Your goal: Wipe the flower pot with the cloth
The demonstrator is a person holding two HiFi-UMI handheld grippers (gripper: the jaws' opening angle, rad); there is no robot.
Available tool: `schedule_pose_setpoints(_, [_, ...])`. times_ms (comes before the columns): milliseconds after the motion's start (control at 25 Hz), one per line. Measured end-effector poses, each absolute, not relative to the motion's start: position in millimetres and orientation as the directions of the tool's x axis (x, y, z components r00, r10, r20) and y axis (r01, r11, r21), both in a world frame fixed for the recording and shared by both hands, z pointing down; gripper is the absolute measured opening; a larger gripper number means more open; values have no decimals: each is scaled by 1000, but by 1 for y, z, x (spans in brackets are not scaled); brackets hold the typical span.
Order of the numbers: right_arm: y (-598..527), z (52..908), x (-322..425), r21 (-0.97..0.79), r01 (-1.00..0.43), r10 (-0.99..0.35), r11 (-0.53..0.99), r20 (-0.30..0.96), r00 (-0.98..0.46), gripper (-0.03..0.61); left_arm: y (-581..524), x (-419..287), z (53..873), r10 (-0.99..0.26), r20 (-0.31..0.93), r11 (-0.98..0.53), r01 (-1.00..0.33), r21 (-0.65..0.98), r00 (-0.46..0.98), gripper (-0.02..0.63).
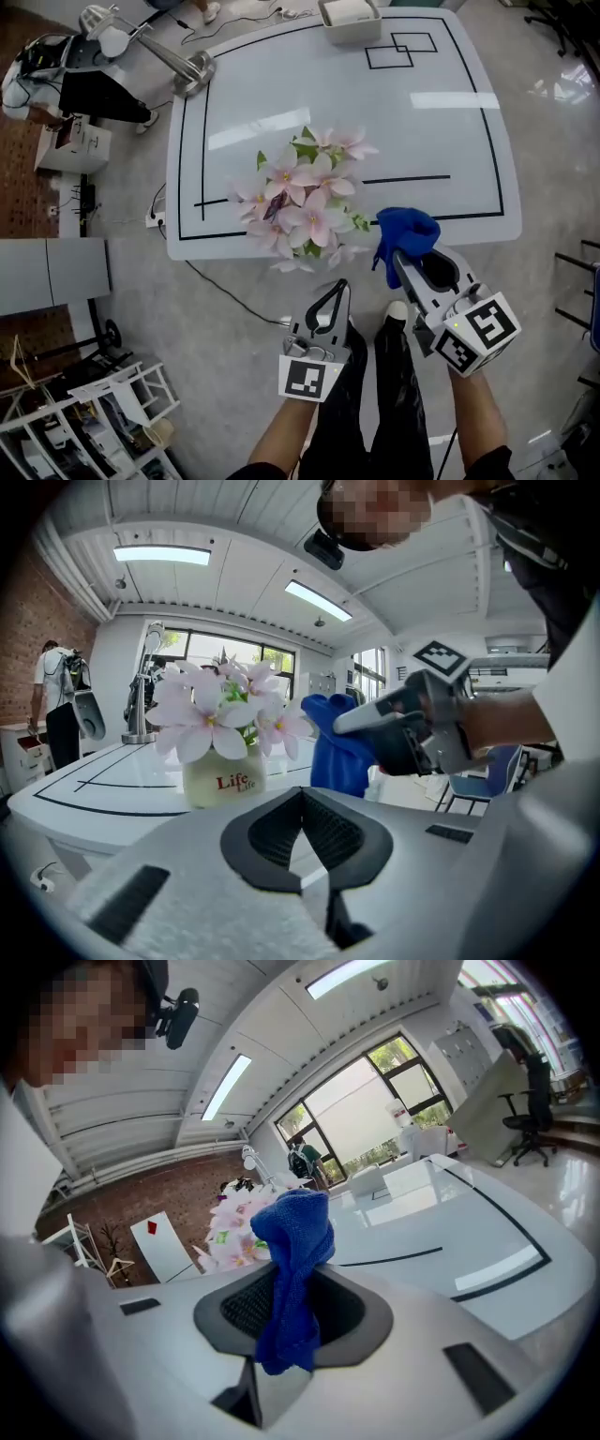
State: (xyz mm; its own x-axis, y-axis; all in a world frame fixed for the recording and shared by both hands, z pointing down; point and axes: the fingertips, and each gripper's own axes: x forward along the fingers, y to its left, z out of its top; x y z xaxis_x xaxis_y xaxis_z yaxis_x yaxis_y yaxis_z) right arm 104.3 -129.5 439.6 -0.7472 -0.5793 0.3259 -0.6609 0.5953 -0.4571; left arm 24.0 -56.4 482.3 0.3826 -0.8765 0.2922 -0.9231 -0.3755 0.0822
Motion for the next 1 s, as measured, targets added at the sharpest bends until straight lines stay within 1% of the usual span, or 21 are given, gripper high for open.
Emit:
schedule_pose_setpoints(200, [-183,464,89,-423,-702,-616,573,343,-709,98,-50,17,521,-855,323,-414,-909,46,406,6])
schedule_pose_setpoints(400, [-226,477,68,-527,-669,-606,524,321,-728,98,-41,12,538,-850,328,-418,-907,60,413,6])
schedule_pose_setpoints(480, [-236,484,58,-542,-665,-590,513,341,-732,98,-37,10,542,-847,332,-420,-905,61,415,6])
schedule_pose_setpoints(800, [-221,497,24,-437,-646,-471,626,448,-759,98,-28,-3,559,-850,341,-400,-913,80,402,6])
schedule_pose_setpoints(1000, [-201,500,31,-435,-642,-447,631,472,-760,98,-24,-7,560,-854,336,-391,-916,91,398,6])
